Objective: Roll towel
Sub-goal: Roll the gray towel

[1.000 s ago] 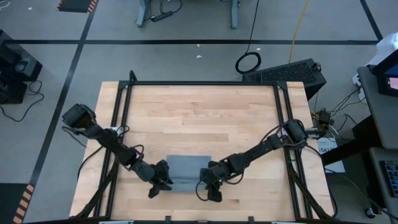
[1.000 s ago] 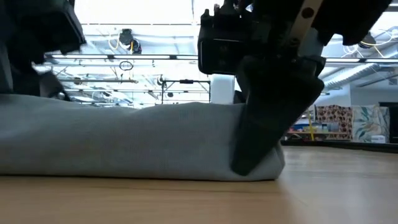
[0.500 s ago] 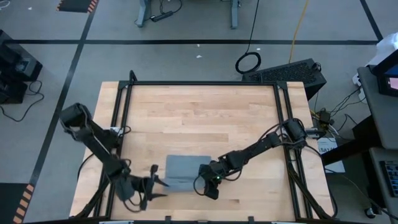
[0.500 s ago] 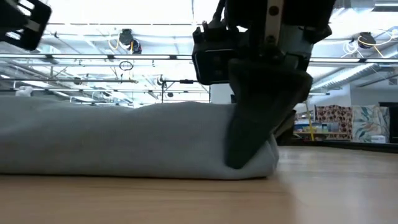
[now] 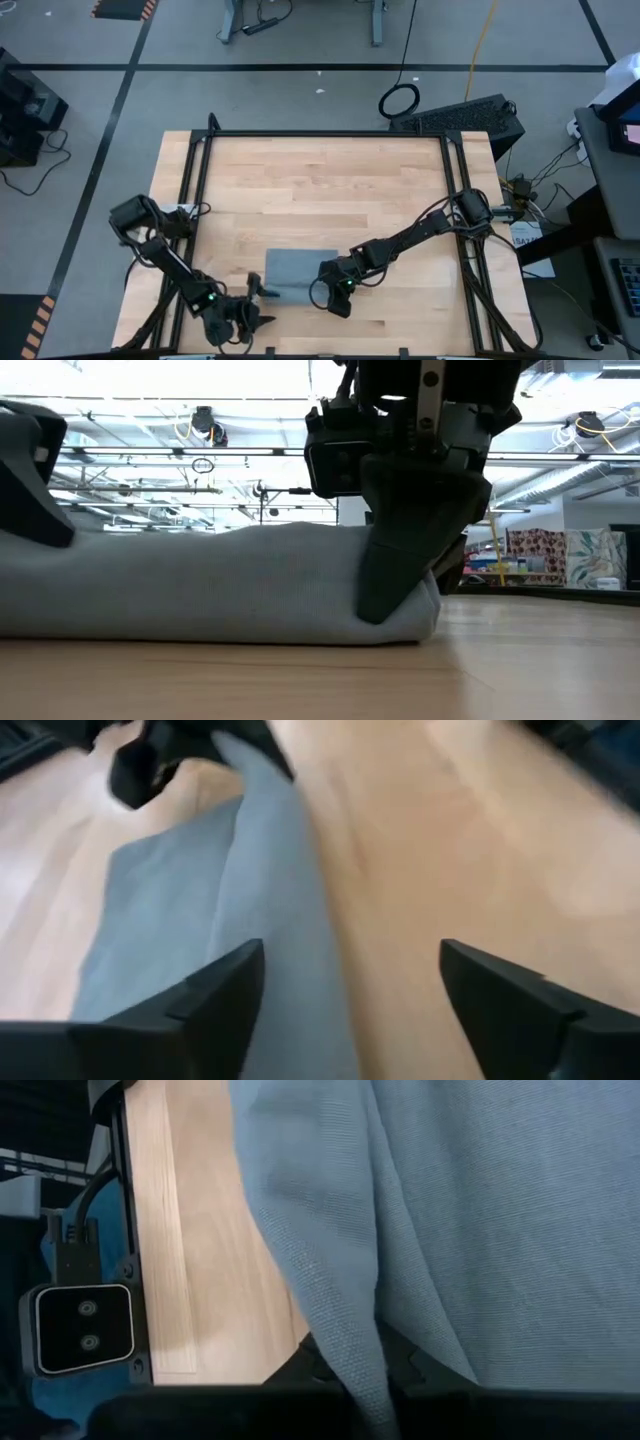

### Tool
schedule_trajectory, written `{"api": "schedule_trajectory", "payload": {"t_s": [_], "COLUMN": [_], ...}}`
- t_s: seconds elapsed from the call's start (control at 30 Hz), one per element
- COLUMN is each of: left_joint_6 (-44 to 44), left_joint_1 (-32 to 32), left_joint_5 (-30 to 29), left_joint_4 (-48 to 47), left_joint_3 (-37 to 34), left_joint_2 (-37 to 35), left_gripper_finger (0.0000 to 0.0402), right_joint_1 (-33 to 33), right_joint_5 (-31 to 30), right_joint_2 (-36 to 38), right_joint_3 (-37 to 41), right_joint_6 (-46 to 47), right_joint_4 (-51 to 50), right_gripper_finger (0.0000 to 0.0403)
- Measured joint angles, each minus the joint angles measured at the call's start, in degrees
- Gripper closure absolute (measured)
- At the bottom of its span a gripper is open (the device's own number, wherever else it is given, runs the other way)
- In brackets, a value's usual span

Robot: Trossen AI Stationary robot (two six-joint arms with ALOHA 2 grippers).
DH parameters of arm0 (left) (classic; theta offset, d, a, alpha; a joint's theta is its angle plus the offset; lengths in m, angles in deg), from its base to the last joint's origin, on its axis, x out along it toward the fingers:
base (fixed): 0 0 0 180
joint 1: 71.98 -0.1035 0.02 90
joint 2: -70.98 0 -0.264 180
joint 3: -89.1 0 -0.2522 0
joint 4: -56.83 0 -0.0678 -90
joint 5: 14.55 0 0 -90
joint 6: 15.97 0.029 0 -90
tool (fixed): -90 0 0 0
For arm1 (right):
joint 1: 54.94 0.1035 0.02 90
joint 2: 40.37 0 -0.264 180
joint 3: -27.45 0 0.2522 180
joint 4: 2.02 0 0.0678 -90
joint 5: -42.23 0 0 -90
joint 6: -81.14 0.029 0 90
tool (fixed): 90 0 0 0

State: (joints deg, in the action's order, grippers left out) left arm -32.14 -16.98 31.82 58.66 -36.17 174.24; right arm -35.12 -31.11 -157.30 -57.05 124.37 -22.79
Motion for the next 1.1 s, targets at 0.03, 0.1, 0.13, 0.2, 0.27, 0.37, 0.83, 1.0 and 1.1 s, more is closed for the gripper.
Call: {"api": "schedule_trajectory", "payload": {"t_s": [0.03,0.1,0.13,0.2,0.27,0.37,0.83,1.0,1.1], "left_joint_6": [0.01,-0.18,-1.27,-4.95,-8.02,-9.15,-14.44,-13.51,-14.92], "left_joint_1": [0.00,-0.17,-0.35,-1.14,-1.83,-2.56,-6.84,-5.84,-5.43], "left_joint_5": [-0.65,-1.26,-1.20,-0.56,0.13,1.55,13.01,11.42,10.82], "left_joint_4": [-0.71,-1.88,-2.97,-6.41,-8.88,-9.51,-9.95,-9.93,-9.98], "left_joint_3": [0.00,0.01,0.04,0.04,0.04,0.04,0.13,0.07,0.00], "left_joint_2": [0.24,0.51,0.59,0.62,0.64,0.62,0.45,0.56,0.58], "left_gripper_finger": [0.0089,0.0076,0.0074,0.0073,0.0079,0.0097,0.0308,0.0364,0.0363], "right_joint_1": [0.00,0.02,0.01,0.02,0.02,0.02,0.94,5.63,10.51], "right_joint_5": [0.11,0.23,0.23,0.23,0.33,1.59,-5.66,-17.52,-26.75], "right_joint_2": [0.00,0.00,0.00,0.00,0.00,0.00,3.52,8.38,9.16], "right_joint_3": [0.00,0.00,0.00,0.00,0.00,0.00,0.02,0.02,0.02], "right_joint_6": [-0.09,-0.18,-0.18,-0.20,-0.40,-0.43,-8.75,-18.09,-21.90], "right_joint_4": [0.00,0.00,0.02,0.08,0.24,0.24,-2.83,-7.78,-5.05], "right_gripper_finger": [0.0403,0.0403,0.0403,0.0403,0.0403,0.0402,0.0304,0.0258,0.0237]}}
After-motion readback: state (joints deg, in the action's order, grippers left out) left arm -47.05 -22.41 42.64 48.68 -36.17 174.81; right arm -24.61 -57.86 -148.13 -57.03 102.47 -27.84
